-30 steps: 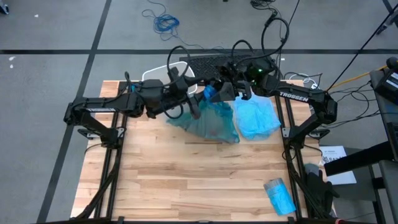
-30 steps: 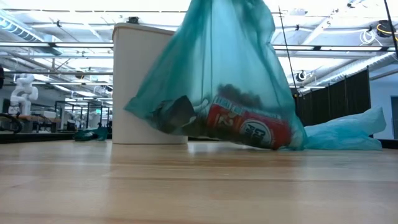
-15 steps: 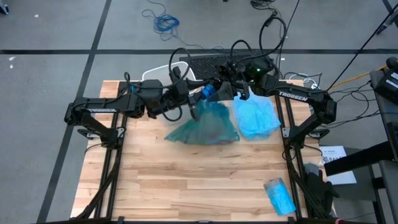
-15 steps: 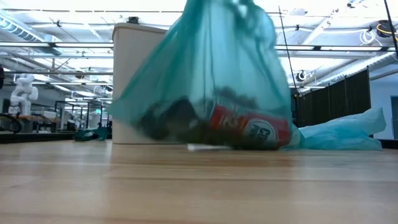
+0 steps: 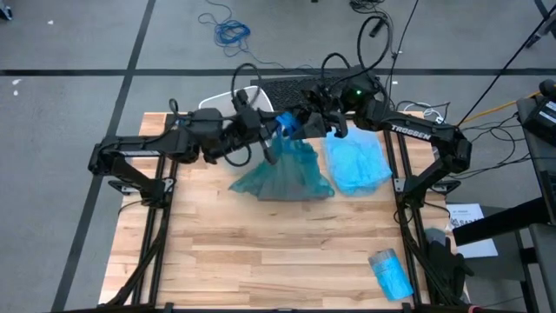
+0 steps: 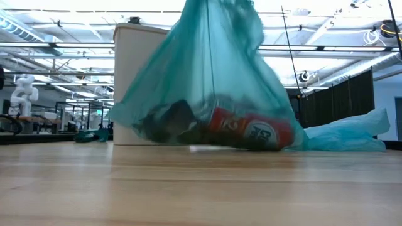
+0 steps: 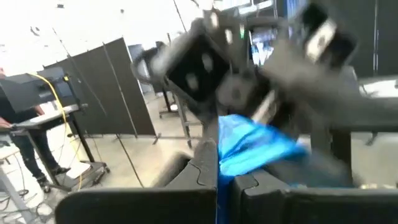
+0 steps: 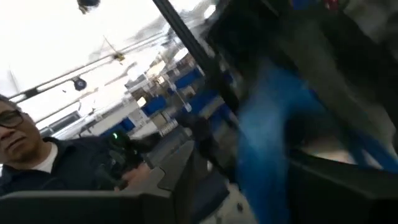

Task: Place trash/remove bag and relplace
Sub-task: Close the blue trash bag

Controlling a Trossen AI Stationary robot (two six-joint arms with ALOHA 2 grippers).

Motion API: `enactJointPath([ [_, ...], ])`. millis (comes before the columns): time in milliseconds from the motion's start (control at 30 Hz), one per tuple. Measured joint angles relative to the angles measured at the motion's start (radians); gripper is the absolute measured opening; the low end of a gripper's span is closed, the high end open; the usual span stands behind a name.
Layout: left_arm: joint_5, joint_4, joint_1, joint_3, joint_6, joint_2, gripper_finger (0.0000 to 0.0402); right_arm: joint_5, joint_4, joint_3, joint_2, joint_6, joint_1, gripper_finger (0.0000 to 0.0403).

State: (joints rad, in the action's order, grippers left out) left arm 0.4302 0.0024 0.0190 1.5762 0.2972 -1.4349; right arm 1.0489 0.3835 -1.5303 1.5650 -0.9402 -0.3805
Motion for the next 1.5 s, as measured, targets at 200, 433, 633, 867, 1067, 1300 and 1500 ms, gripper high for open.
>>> enactJointPath([
  [200, 0.016, 0.01, 0.013, 0.006, 0.001, 0.039, 0.0001, 0.041, -0.048, 0.007, 0.008, 0.008, -0.04, 0.0146],
  [433, 0.047, -0.014, 0.016, 0.006, 0.007, 0.088, 0.0, 0.054, -0.035, 0.003, 0.006, 0.014, -0.052, 0.0172],
  [633, 0.076, -0.039, 0.016, 0.004, 0.058, 0.107, 0.0, 0.084, -0.066, 0.003, 0.004, 0.026, -0.051, 0.0192],
  [867, 0.081, -0.114, 0.016, 0.004, 0.049, 0.12, 0.0, 0.033, 0.012, 0.003, 0.004, 0.02, -0.066, 0.0197],
  [1067, 0.085, -0.052, 0.016, 0.003, 0.054, 0.122, 0.0, 0.05, -0.166, 0.002, 0.003, 0.108, -0.077, 0.0197],
  [1300, 0.085, -0.012, 0.016, 0.003, 0.087, 0.129, 0.0, 0.053, -0.259, 0.003, 0.002, 0.198, -0.075, 0.0197],
  [1500, 0.096, -0.025, 0.016, 0.069, 0.137, 0.129, 0.0, 0.051, -0.384, 0.003, 0.002, 0.29, -0.075, 0.0197],
])
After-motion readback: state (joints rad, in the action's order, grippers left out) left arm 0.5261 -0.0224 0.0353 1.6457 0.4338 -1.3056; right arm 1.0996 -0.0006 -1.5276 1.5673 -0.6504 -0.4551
